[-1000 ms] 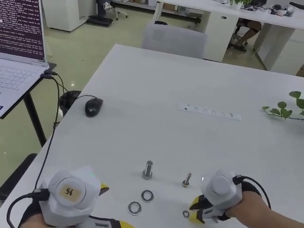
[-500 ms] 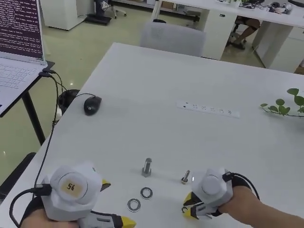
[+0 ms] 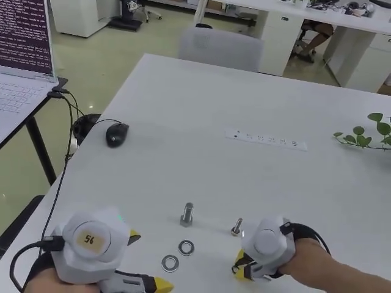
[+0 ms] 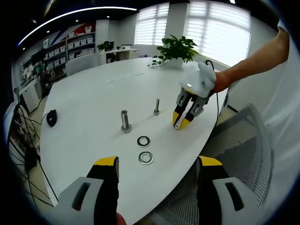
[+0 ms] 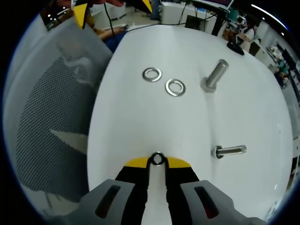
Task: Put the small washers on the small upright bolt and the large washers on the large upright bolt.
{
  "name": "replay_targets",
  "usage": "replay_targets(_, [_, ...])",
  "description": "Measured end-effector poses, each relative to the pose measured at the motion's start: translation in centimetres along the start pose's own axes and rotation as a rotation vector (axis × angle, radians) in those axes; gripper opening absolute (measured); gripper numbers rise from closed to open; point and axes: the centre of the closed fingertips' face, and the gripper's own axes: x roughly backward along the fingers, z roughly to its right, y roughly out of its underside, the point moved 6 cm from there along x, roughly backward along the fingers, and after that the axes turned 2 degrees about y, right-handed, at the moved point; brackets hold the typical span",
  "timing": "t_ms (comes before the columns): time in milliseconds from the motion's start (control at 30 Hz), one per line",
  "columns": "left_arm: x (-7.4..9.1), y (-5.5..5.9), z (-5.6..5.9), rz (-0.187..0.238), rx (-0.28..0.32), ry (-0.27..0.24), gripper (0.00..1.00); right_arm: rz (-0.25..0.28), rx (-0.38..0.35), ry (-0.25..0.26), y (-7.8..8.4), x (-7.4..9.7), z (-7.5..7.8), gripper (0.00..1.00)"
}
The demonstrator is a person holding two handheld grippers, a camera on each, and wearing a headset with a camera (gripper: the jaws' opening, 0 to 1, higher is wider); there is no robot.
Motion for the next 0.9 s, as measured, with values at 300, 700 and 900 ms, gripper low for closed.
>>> replay_targets(300, [-0.1, -0.2, 0.2, 0.001, -0.006, 0.007, 0.67, 0.046, -0.153, 0.048, 0.6, 0.2, -0.1, 0.14])
replay_targets(700, [0.2, -0.5, -0.3, 0.009, -0.005, -0.004, 0.67, 0.1, -0.29, 0.082, 1.4, 1.2, 0.6, 0.14])
replay_targets(900, [0.1, -0.5, -0.3, 0.009, -0.008, 0.002, 0.67, 0.135, -0.349, 0.125, 1.4, 2.5, 1.9, 0.13])
